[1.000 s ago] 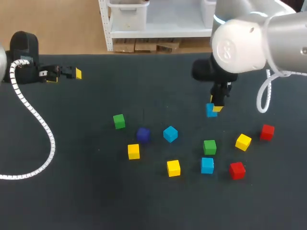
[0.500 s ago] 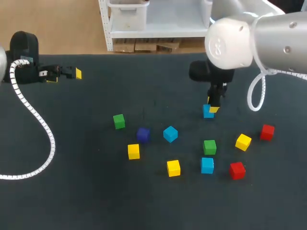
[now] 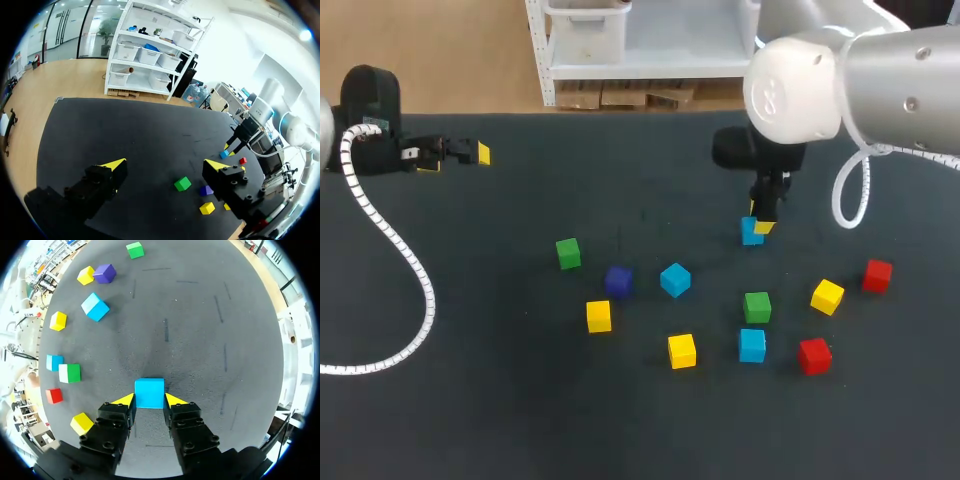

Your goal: Place the blue cubes, place green cubes on the blue cubes, place the yellow cubes on the green cubes, then place the red cubes on the yellow cubes, and place purple cube on the red cubes.

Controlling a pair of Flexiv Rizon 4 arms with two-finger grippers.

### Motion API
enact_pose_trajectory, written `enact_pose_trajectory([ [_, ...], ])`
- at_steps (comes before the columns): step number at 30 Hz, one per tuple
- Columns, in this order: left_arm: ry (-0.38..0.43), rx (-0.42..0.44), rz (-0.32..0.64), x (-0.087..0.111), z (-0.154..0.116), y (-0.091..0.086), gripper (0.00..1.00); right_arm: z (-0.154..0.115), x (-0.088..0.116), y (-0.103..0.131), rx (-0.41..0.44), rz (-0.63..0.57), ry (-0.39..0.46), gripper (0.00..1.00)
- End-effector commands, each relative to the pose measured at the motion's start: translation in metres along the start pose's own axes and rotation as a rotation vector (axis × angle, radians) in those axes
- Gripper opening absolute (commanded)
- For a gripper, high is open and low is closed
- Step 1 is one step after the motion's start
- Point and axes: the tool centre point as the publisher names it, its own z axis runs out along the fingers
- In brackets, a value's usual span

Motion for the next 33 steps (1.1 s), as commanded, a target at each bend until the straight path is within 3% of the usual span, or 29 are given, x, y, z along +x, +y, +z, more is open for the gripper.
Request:
enact_pose_trajectory([
  [1, 0.000, 0.000, 0.000, 0.000, 0.000, 0.000, 1.00, 0.000, -0.001, 0.000, 0.003, -0.005, 0.000, 0.09],
  [11, 0.000, 0.000, 0.000, 0.000, 0.000, 0.000, 1.00, 0.000, -0.003, 0.001, 0.007, -0.018, 0.008, 0.20],
  [12, 0.000, 0.000, 0.000, 0.000, 0.000, 0.000, 1.00, 0.000, -0.003, 0.001, 0.007, -0.018, 0.009, 0.25],
  [13, 0.000, 0.000, 0.000, 0.000, 0.000, 0.000, 1.00, 0.000, -0.003, 0.001, 0.007, -0.018, 0.009, 0.39],
  [14, 0.000, 0.000, 0.000, 0.000, 0.000, 0.000, 1.00, 0.000, -0.004, 0.001, 0.006, -0.019, 0.010, 0.47],
  [16, 0.000, 0.000, 0.000, 0.000, 0.000, 0.000, 1.00, 0.000, -0.005, 0.001, 0.007, -0.021, 0.012, 0.54],
  [18, 0.000, 0.000, 0.000, 0.000, 0.000, 0.000, 1.00, 0.001, -0.005, 0.001, 0.006, -0.020, 0.011, 0.68],
  [21, 0.000, 0.000, 0.000, 0.000, 0.000, 0.000, 1.00, 0.001, -0.005, 0.001, 0.003, -0.019, 0.010, 1.00],
  [27, 0.000, 0.000, 0.000, 0.000, 0.000, 0.000, 1.00, -0.012, -0.008, 0.003, 0.017, -0.016, -0.012, 1.00],
  [33, 0.000, 0.000, 0.000, 0.000, 0.000, 0.000, 1.00, -0.042, -0.015, 0.008, 0.057, -0.001, -0.064, 1.00],
])
